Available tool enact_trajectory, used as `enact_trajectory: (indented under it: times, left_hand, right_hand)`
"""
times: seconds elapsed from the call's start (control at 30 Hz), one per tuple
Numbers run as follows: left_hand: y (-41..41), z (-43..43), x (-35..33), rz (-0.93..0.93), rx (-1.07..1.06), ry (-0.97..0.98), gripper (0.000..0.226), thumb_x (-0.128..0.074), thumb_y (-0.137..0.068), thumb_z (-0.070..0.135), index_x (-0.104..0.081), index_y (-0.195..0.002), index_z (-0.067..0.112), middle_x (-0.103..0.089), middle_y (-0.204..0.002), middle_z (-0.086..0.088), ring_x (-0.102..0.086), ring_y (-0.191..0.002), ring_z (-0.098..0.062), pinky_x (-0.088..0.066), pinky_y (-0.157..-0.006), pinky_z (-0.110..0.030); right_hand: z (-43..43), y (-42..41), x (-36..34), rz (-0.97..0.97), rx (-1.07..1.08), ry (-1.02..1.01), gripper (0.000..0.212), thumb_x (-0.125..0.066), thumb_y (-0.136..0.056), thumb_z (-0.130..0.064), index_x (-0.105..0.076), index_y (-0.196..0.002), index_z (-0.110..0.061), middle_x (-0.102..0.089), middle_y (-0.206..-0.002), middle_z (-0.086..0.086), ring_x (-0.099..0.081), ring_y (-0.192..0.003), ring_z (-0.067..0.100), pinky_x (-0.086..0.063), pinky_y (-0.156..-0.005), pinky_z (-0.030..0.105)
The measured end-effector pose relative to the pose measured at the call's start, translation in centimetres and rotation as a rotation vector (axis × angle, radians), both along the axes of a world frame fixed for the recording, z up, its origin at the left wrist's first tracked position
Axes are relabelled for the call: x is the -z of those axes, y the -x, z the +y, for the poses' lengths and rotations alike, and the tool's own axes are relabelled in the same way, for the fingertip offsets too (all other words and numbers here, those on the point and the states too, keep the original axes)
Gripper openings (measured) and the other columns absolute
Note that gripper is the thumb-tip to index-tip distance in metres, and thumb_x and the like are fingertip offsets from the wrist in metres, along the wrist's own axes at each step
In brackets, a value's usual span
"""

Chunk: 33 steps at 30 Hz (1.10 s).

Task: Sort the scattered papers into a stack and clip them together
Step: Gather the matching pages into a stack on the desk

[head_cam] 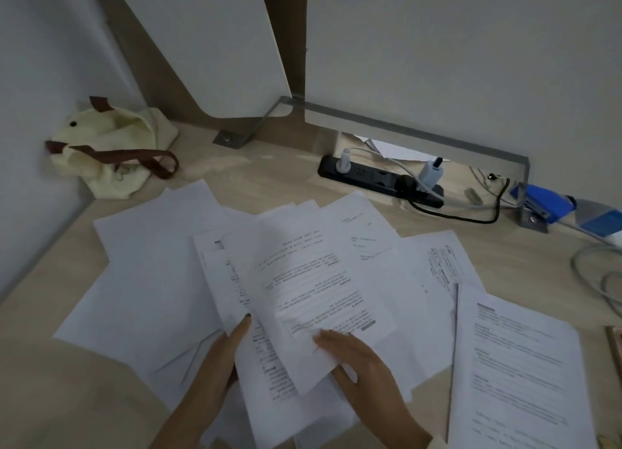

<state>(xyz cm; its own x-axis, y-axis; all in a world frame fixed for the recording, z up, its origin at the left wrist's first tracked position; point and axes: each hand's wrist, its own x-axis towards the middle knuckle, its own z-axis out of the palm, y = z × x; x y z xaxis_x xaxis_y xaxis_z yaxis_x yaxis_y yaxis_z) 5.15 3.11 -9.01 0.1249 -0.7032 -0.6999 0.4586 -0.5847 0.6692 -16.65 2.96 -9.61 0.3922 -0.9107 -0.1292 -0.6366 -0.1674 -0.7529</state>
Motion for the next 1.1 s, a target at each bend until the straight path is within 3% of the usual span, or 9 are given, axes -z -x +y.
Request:
enact_trajectory:
  times: [0.2,0.33,0.47,0.57,0.67,0.77,0.9,1.0,1.1]
  left_hand:
    - [0.3,0.6,1.3,-0.146,0.054,-0.054,0.045,-0.074,-0.072,0.028,-0.061,-0.114,0.019,-0.069,-0.105,-0.002,-0.065,-0.097,-0.024,-0.051,-0.083,-0.036]
    - [0.8,0.2,1.4,-0.169,0.046,-0.026,0.034,-0.064,-0.084,0.014,-0.058,-0.117,0.015,-0.067,-0.1,-0.004,-0.063,-0.092,-0.022,-0.048,-0.075,-0.031]
    - [1.1,0.0,1.3,-0.183,0.058,0.005,0.028,-0.062,-0.085,0.014,-0.057,-0.112,0.02,-0.066,-0.099,-0.002,-0.062,-0.093,-0.022,-0.047,-0.081,-0.033]
    - [1.2,0.2,1.5,-0.198,0.094,0.003,0.024,-0.061,-0.086,0.017,-0.058,-0.109,0.02,-0.067,-0.098,0.0,-0.063,-0.094,-0.022,-0.049,-0.074,-0.031]
    - [1.1,0.4,1.4,-0.208,0.154,-0.001,0.023,-0.06,-0.087,0.016,-0.059,-0.109,0.019,-0.067,-0.099,-0.001,-0.063,-0.094,-0.021,-0.049,-0.072,-0.029]
    - [0.4,0.7,1.4,-0.218,0.21,0.002,0.019,-0.061,-0.087,0.017,-0.061,-0.105,0.023,-0.069,-0.098,0.001,-0.064,-0.093,-0.02,-0.05,-0.077,-0.032]
    - [-1.0,0.7,1.2,-0.169,0.258,-0.032,0.026,-0.072,-0.075,0.031,-0.065,-0.099,0.027,-0.074,-0.094,0.003,-0.066,-0.093,-0.021,-0.052,-0.082,-0.036]
    - [-2.3,0.2,1.5,-0.138,0.197,-0.054,0.027,-0.064,-0.084,0.013,-0.061,-0.11,0.017,-0.069,-0.097,-0.002,-0.064,-0.091,-0.022,-0.049,-0.077,-0.032]
    - [-3.8,-0.3,1.7,-0.135,0.152,-0.067,0.023,-0.058,-0.085,-0.001,-0.061,-0.106,0.009,-0.065,-0.102,-0.006,-0.06,-0.084,-0.023,-0.046,-0.072,-0.03]
  right_hand:
    - [0.9,0.0,1.0,0.163,0.019,0.181,0.035,-0.058,-0.074,-0.029,-0.054,-0.109,-0.031,-0.053,-0.116,-0.019,-0.047,-0.106,0.001,-0.032,-0.094,0.006]
    - [0.9,0.4,-0.7,0.283,0.34,0.064,0.023,-0.066,-0.076,-0.03,-0.048,-0.086,-0.021,-0.049,-0.089,-0.005,-0.044,-0.074,0.009,-0.04,-0.065,0.02]
    - [0.4,0.3,-2.1,-0.443,0.767,-0.626,0.008,-0.051,-0.092,-0.011,-0.055,-0.089,-0.006,-0.062,-0.079,0.011,-0.06,-0.068,0.023,-0.055,-0.071,0.038]
    - [0.2,-0.1,-2.3,-0.908,0.822,-0.847,0.018,-0.048,-0.092,-0.011,-0.058,-0.1,0.001,-0.066,-0.088,0.02,-0.064,-0.081,0.03,-0.053,-0.086,0.04]
    - [-0.4,-0.7,-2.1,-0.766,0.823,-0.768,0.022,-0.055,-0.089,-0.012,-0.058,-0.107,0.0,-0.066,-0.086,0.019,-0.062,-0.081,0.028,-0.052,-0.086,0.036]
    - [-1.2,-1.0,-2.1,-0.584,0.783,-0.706,0.016,-0.056,-0.088,-0.01,-0.056,-0.086,0.006,-0.057,-0.073,0.019,-0.054,-0.066,0.026,-0.048,-0.069,0.032]
    - [-2.1,-0.7,-2.0,-0.563,0.726,-0.739,0.015,-0.049,-0.089,-0.002,-0.064,-0.086,-0.002,-0.07,-0.083,0.012,-0.065,-0.073,0.024,-0.054,-0.063,0.025]
    - [-3.8,1.3,-1.2,-0.408,0.796,-0.669,0.018,-0.047,-0.087,0.001,-0.051,-0.07,-0.005,-0.057,-0.068,0.012,-0.057,-0.067,0.025,-0.05,-0.057,0.027]
    - [-5.9,4.6,-0.6,-0.033,0.741,-0.556,0.027,-0.05,-0.086,-0.008,-0.034,-0.064,-0.012,-0.039,-0.061,0.009,-0.042,-0.061,0.019,-0.036,-0.06,0.028]
